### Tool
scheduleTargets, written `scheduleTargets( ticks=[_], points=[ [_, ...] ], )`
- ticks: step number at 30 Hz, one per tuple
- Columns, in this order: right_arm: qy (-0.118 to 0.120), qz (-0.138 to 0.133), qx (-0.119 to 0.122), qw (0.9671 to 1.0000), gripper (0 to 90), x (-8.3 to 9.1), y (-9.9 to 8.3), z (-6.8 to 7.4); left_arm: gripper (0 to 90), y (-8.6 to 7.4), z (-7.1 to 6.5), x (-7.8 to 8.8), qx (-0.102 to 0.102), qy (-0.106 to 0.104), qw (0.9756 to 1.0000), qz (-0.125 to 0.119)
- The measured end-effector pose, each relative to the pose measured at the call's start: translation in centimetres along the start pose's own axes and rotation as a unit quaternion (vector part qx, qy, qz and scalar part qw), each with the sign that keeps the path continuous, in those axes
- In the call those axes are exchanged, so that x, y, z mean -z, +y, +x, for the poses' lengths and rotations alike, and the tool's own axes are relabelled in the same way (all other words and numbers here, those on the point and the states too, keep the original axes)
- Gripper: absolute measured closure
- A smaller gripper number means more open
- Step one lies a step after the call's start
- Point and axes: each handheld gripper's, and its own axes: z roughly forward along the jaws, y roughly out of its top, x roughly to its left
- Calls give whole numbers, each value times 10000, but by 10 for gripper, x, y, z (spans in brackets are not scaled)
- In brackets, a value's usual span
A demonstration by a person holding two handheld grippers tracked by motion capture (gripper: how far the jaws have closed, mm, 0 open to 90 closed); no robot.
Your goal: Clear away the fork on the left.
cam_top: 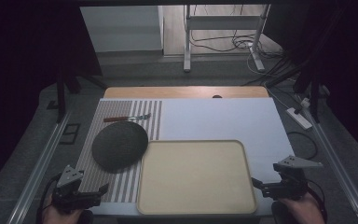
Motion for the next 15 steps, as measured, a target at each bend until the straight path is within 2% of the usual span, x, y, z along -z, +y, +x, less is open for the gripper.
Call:
scheduleTargets(
  ticks=[6, 15],
  points=[
    [47, 24, 110, 9999, 4, 0, 0, 2, 7, 0, 2, 0, 71, -29, 10000, -10],
    [72, 39, 90, 9999, 4, 0, 0, 1, 3, 0, 2, -1, 78, -76, 9999, 28]
  ],
)
